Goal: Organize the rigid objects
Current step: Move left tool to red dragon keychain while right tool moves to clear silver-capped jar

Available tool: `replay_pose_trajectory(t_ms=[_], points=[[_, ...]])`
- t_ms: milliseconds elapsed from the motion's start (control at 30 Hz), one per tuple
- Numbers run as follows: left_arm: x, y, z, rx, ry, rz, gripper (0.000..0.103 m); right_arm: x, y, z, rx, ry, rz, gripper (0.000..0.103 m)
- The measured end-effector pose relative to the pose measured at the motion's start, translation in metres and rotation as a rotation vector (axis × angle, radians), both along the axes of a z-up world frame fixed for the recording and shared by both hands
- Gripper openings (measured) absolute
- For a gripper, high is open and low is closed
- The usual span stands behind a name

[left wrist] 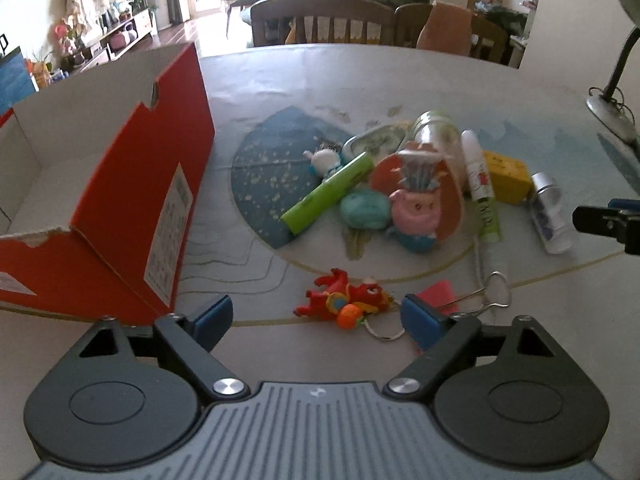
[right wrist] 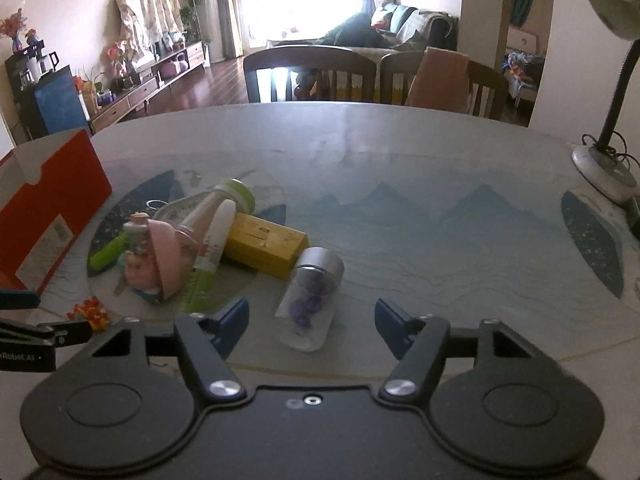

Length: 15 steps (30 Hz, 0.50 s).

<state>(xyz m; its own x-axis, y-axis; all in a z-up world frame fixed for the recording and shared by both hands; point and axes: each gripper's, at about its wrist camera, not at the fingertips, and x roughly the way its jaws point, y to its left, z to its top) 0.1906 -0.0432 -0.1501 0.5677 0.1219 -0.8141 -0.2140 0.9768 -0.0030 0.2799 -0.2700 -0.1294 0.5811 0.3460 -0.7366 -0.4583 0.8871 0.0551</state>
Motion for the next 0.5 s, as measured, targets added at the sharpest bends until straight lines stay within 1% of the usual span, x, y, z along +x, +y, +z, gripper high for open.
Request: replay_pose_trajectory(t_ms=[67,133,200,300,333,367,400,500], points=[[0.003,0.001,-0.003,0.004,0.009,-0.001,0.086,0.007,0.003,-0.004,-0.01,0.007,0.006,0.067],[0.006,0.001,-0.006,0.004,0.012,-0.006,0.086,0.013,0.006,-0.007,-0.014,0.017,0.008,0.066],[0.009,0.001,-0.008,0.0,0.014,-0.012,0.086,0.018,0.009,-0.011,-0.016,0.026,0.011,0.062],[0.01,0.0,-0.01,-0.01,0.017,-0.016,0.086,0.024,0.012,-0.015,-0.006,0.046,0.009,0.062],[0.011,-0.001,-0.01,-0.011,0.018,-0.019,0.083,0.025,0.013,-0.016,-0.005,0.049,0.009,0.062],[0.011,-0.002,-0.011,-0.01,0.021,-0.022,0.075,0.026,0.015,-0.017,-0.005,0.05,0.009,0.061],[0.012,-0.003,-0.012,-0.014,0.024,-0.026,0.072,0.027,0.015,-0.018,-0.005,0.051,0.01,0.061],[0.014,-0.005,-0.013,-0.003,0.02,-0.036,0.07,0.031,0.018,-0.019,-0.004,0.055,0.012,0.058]])
